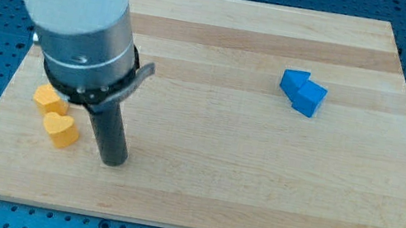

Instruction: Move the blue cube to the center of board

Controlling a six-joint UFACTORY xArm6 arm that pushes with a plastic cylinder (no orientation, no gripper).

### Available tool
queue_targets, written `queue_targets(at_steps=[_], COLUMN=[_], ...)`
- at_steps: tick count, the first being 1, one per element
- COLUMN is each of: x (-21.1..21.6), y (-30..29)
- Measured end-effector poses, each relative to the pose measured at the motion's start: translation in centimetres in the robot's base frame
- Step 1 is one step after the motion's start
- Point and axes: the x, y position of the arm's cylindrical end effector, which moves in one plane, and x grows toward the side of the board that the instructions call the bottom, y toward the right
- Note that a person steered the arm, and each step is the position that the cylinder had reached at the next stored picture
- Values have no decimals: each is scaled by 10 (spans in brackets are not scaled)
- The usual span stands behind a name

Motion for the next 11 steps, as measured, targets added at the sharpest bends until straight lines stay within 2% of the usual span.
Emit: queue_targets(at_steps=[1, 3, 4, 5, 6, 7, 8, 9, 10, 11], x=[0, -16, -1, 6, -28, -118, -181, -239, -194, -118], y=[-50, -29, -82, -57, 66, 134, 137, 218, 325, 302])
